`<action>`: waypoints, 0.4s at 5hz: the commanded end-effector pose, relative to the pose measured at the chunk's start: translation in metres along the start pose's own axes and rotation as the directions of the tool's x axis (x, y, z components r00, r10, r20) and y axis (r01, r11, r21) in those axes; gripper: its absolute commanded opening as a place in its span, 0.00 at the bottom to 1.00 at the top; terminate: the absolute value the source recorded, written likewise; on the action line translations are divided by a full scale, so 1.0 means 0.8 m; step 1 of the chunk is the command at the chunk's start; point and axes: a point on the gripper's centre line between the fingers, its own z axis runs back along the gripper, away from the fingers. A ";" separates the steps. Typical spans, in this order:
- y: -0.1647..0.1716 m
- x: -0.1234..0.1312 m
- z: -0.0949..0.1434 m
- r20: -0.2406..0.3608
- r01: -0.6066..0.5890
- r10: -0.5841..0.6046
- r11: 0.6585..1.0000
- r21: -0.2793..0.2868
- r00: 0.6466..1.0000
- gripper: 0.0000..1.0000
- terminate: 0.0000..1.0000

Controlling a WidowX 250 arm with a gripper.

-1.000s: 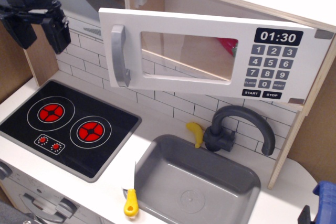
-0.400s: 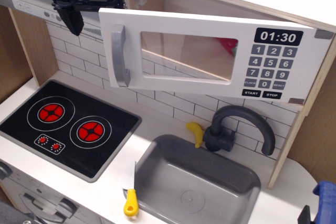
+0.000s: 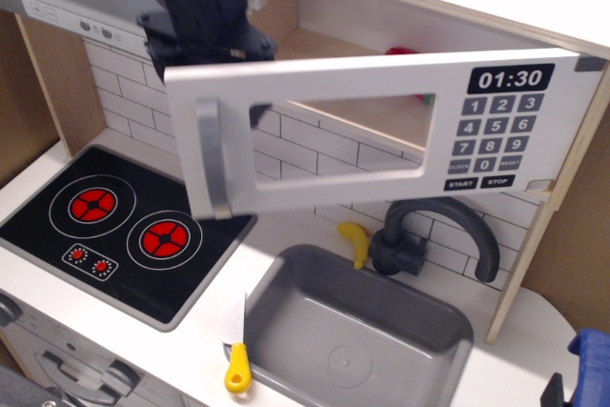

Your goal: Open microwave

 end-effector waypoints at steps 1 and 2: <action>-0.069 -0.027 0.011 0.008 0.056 -0.056 0.998 -0.007 0.998 1.00 0.00; -0.111 -0.046 0.005 -0.009 0.115 -0.116 0.993 -0.028 0.993 1.00 0.00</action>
